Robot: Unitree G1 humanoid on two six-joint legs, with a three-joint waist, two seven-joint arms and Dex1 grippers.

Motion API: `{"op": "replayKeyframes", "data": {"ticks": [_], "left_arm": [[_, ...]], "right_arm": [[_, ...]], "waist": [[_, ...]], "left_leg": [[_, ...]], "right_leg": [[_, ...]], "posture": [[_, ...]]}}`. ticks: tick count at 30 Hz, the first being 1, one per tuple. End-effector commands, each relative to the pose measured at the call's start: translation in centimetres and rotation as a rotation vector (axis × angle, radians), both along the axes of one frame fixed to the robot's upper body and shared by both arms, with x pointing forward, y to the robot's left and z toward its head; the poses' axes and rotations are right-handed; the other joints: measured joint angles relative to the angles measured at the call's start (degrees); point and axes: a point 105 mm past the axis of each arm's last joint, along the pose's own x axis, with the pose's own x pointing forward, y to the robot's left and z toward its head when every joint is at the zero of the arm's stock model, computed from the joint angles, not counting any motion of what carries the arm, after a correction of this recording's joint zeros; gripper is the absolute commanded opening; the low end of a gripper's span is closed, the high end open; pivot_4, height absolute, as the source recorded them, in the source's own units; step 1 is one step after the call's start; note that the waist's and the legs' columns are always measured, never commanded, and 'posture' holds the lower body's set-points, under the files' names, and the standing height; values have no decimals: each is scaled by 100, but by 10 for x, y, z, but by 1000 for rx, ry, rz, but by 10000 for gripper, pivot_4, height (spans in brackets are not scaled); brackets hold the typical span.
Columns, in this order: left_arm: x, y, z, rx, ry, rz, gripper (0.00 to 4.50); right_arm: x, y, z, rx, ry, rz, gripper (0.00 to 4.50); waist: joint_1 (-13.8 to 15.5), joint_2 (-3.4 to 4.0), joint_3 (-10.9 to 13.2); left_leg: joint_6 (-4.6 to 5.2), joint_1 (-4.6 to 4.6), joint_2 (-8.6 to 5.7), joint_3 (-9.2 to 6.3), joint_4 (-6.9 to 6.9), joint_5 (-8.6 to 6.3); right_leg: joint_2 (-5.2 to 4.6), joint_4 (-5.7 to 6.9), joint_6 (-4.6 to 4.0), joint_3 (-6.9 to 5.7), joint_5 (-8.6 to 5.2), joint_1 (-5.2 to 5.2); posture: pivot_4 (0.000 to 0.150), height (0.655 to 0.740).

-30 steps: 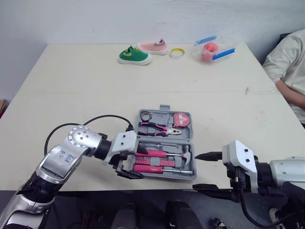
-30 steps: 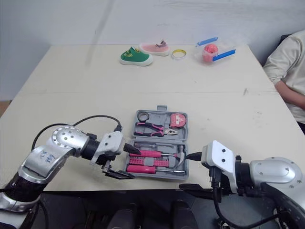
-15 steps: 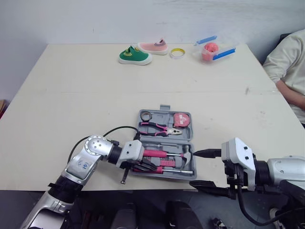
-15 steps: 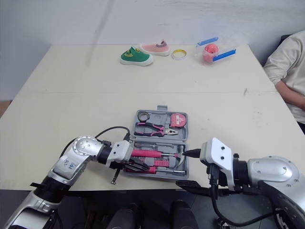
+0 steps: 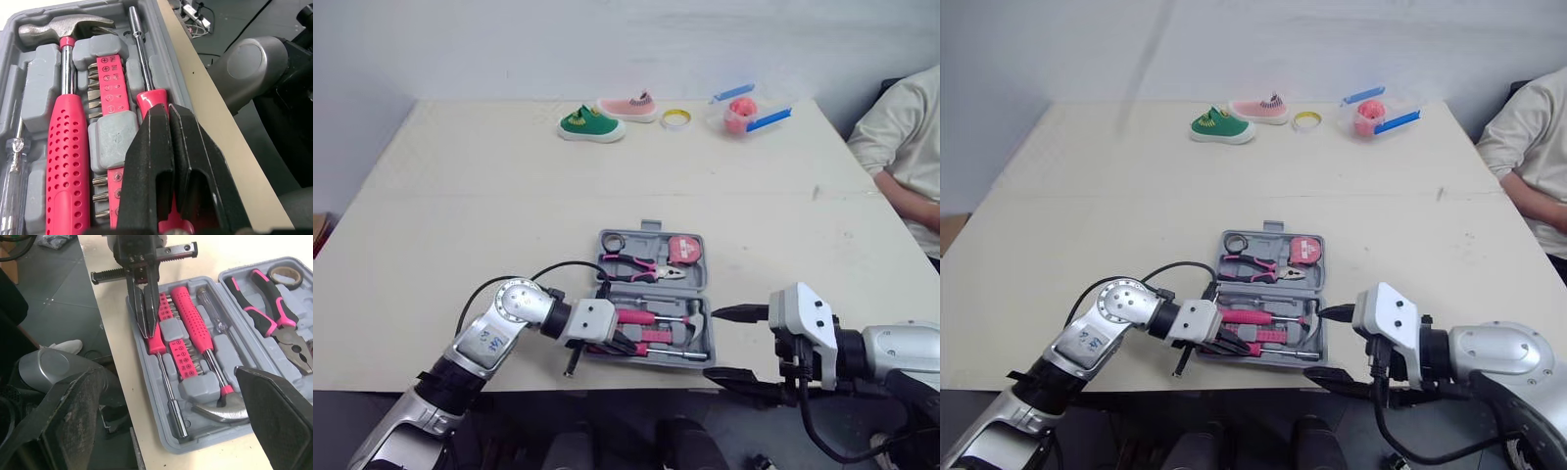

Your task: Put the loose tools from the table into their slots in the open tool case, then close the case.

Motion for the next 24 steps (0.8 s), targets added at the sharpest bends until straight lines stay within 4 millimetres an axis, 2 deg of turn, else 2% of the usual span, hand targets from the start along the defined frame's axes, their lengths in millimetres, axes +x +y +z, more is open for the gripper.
{"op": "replayKeyframes", "data": {"ticks": [1, 4, 5, 7, 12, 15, 18, 22, 24], "left_arm": [[2, 13, 3, -16, 128, 109, 432], [3, 27, 41, -113, 170, 159, 432], [7, 37, 51, -130, 169, 201, 432], [18, 58, 60, -128, 140, 292, 432], [56, 104, 51, -55, 25, 528, 432], [74, 109, 43, -33, -10, 592, 432], [82, 99, 34, -26, -10, 606, 0], [80, 83, 22, -25, 10, 588, 0], [78, 74, 16, -29, 27, 572, 0]], "right_arm": [[3, -1, 4, 15, -40, -15, 45000], [10, -11, 3, 5, -54, -81, 45000], [15, -19, 1, -9, -63, -124, 45000], [27, -36, -2, -48, -80, -213, 45000], [49, -63, -12, -118, -89, -341, 45000], [64, -71, -19, -138, -97, -394, 45000], [78, -70, -27, -157, -89, -396, 36413], [94, -57, -33, -154, -81, -374, 16103], [95, -46, -39, -152, -53, -338, 5894]], "waist": [[-11, -3, 0], [-22, -22, 19], [-15, -23, 21], [-11, -24, 27], [-3, -19, 30], [-4, -24, 39], [-3, -23, 40], [-3, -22, 40], [-13, -19, 42]], "left_leg": [[0, -1, 1, -1, -1, 0], [-5, -22, 8, -3, -2, 1], [-8, -30, 9, -6, -2, 1], [-13, -33, 9, -10, -2, 2], [-12, -30, -1, -8, -3, 1], [-12, -32, 0, -9, -5, 1], [-11, -44, -1, -8, -7, 1], [-22, -136, -4, -2, 20, 8], [-56, -141, -2, 3, 25, 30]], "right_leg": [[-1, 0, 0, 0, 0, -2], [2, 10, -5, -2, -3, -35], [3, 11, -8, -7, -4, -42], [2, 11, -11, -13, -6, -45], [-7, 2, -10, -12, -5, -39], [-6, 1, -10, -14, -5, -42], [-8, -1, -9, -13, -5, -53], [-6, 32, -2, -8, -1, -144], [2, 34, -3, -6, -1, -152]], "posture": [[1500, 7400], [1500, 7400], [1500, 7400], [1500, 7400], [1500, 7400], [1500, 7400], [1500, 7400], [1500, 7400], [1500, 7400]]}}
